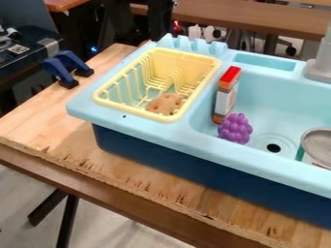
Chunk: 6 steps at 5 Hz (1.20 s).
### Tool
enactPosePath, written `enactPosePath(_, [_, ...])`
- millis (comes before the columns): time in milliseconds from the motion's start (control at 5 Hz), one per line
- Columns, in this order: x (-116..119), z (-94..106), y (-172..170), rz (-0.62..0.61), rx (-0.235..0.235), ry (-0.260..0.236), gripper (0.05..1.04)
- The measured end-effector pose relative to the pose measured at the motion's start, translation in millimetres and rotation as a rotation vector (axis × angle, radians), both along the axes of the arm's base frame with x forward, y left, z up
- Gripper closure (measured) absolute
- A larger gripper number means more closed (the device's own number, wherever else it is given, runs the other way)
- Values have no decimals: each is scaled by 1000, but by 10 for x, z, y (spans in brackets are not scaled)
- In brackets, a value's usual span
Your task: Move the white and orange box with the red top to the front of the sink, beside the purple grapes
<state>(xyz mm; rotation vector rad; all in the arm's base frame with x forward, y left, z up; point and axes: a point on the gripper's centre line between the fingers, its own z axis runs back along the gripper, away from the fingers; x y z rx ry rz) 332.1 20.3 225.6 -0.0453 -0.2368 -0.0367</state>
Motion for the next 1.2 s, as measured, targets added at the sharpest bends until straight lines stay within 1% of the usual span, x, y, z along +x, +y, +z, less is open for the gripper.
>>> enactPosePath(200, [11,-124,-19,2,-5,37,81])
enactPosePath(400, [100,-120,-192,42,-25,-7,81])
enactPosePath(600, [207,-111,-382,50,-21,2,81])
enactPosePath(800, [237,-131,-360,51,-32,-5,81])
enactPosePath(1000, [299,-164,-342,74,-66,-43,81])
enactPosePath(1200, [401,-135,-428,33,-95,-44,81])
